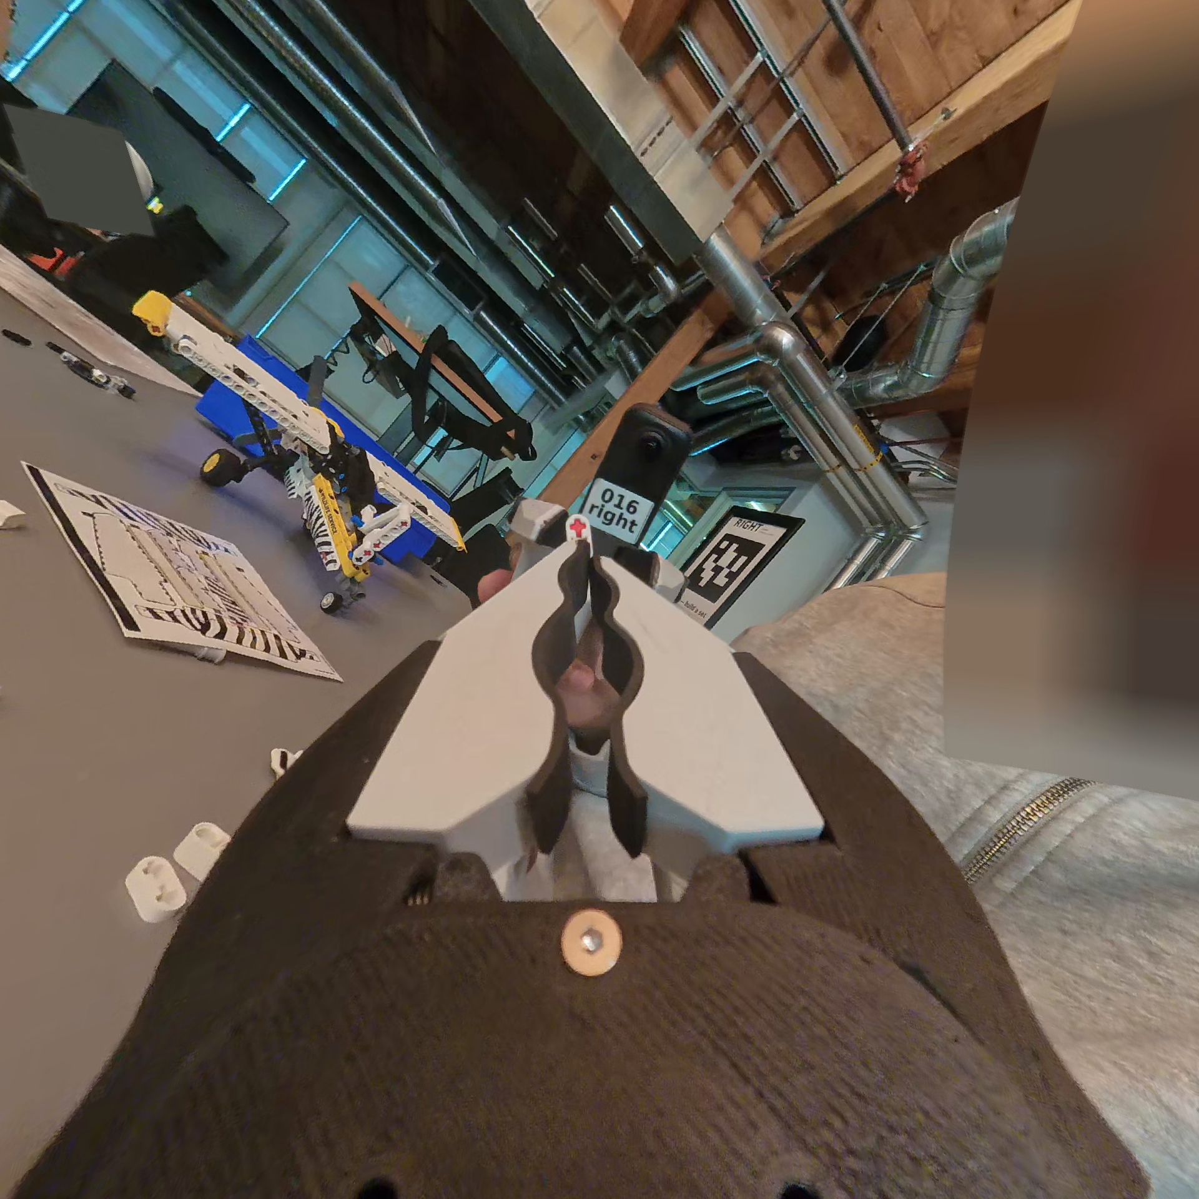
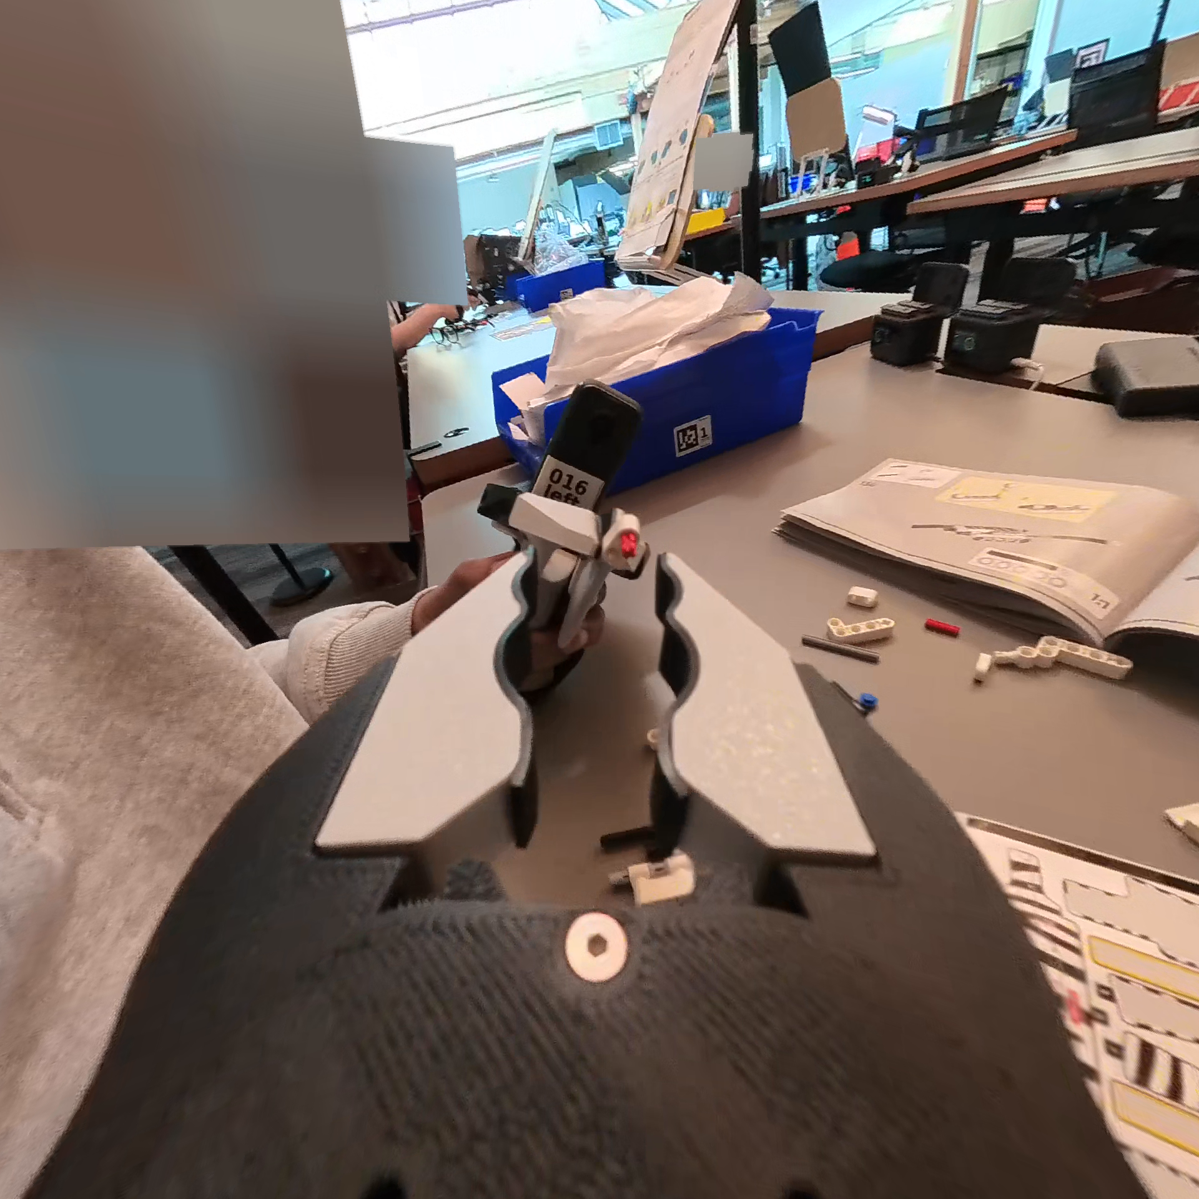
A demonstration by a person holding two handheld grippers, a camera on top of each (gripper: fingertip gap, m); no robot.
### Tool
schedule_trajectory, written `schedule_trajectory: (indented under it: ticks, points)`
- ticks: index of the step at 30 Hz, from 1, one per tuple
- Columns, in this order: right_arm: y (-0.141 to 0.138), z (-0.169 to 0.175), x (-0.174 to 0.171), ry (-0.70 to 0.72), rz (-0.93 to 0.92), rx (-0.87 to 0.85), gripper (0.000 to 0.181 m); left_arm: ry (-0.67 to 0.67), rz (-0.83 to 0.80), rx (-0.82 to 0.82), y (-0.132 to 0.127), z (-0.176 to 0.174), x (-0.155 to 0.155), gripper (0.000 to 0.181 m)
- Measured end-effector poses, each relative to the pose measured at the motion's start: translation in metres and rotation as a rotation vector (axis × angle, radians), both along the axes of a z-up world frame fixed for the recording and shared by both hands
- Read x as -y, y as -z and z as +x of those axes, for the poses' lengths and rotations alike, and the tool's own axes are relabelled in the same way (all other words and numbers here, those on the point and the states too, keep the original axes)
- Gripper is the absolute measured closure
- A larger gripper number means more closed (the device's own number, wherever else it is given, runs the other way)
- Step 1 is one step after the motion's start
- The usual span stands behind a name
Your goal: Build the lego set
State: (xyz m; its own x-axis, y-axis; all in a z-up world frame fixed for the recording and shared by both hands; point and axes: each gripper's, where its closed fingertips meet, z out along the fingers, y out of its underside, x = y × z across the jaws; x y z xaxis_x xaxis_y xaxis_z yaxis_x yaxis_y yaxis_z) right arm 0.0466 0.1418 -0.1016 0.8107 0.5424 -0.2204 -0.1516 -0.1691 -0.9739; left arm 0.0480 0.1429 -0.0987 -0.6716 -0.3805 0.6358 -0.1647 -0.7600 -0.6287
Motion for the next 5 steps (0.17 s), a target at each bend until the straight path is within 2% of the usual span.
schedule_trajectory:
  ticks: [5]
  points:
    - [0.0020, 0.0014, 0.0003, 0.000, -0.001, 0.000, 0.167, 0.014, 0.001, -0.001, 0.0003, 0.0001, 0.0022, 0.181]
